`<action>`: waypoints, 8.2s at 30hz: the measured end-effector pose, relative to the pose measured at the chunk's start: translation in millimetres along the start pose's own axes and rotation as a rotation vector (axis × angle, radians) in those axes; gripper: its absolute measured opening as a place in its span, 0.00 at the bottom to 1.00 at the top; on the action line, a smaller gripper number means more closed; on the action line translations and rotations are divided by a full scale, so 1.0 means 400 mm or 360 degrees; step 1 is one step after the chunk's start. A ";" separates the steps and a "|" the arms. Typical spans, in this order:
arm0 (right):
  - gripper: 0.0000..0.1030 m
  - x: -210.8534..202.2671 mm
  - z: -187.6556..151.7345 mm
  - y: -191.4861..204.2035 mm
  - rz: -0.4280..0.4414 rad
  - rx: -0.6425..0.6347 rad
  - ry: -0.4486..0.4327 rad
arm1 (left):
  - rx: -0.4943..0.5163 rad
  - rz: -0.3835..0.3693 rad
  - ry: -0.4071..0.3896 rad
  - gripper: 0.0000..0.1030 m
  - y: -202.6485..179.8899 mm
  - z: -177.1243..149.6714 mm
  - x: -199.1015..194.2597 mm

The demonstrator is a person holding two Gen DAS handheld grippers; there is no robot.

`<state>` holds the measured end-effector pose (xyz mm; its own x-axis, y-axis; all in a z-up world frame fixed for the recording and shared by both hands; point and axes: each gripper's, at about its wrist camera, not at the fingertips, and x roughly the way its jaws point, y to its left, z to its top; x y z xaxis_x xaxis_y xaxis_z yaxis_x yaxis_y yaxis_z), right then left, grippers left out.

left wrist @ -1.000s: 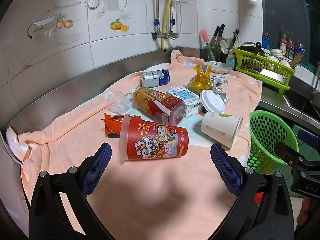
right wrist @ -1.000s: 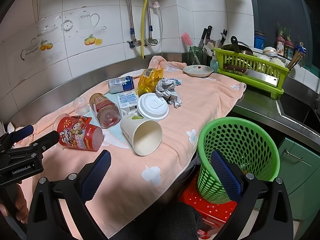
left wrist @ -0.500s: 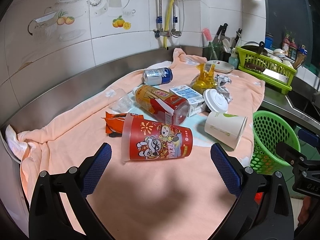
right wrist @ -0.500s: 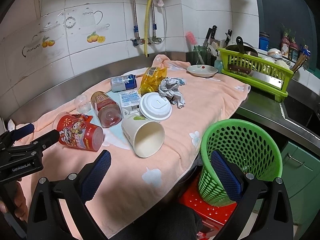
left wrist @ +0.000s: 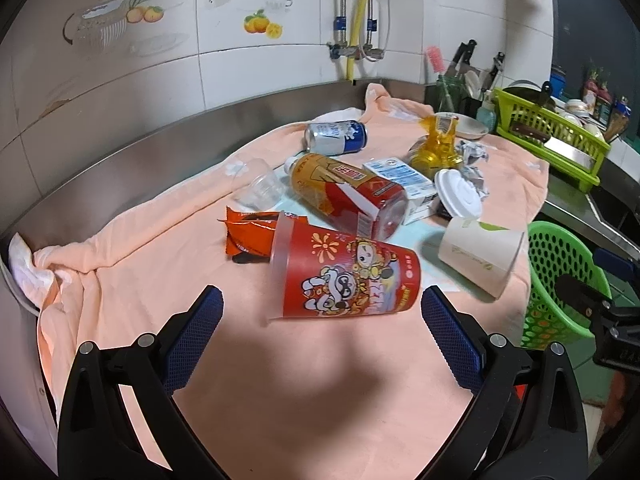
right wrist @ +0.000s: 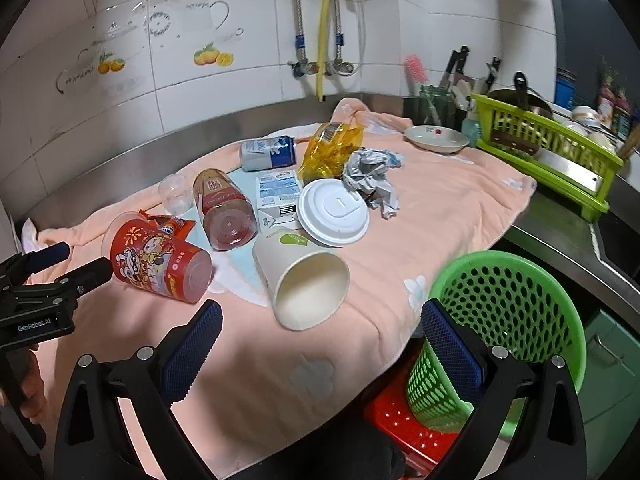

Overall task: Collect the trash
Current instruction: 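Grasp the red cartoon cup with the left tool while the right tool grasps the white paper cup, then carry both cups over the green basket and open both tools to drop them, then move both tools back over the towel toward the remaining trash, then grasp the brown-labelled drink bottle with the right tool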

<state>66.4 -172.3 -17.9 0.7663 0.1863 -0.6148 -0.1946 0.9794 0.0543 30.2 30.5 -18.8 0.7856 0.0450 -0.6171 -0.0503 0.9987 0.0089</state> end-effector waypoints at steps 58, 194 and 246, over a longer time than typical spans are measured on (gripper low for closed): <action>0.66 0.304 0.096 0.037 0.0191 -0.0442 0.0445 | -0.0032 -0.0299 0.0178 0.94 0.084 0.057 0.163; 0.78 0.312 0.313 0.165 0.0554 -0.0364 0.0375 | -0.0416 -0.0263 0.0260 0.50 0.160 0.075 0.145; 0.62 0.519 0.340 0.288 0.0629 -0.0440 0.0571 | -0.0333 -0.0232 0.0330 0.85 0.208 0.128 0.341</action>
<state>286.3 -10.3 -32.3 0.3582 0.4473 -0.8195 -0.6116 0.7756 0.1560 164.8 120.8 -62.1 0.6526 -0.1252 -0.7473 -0.0892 0.9667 -0.2398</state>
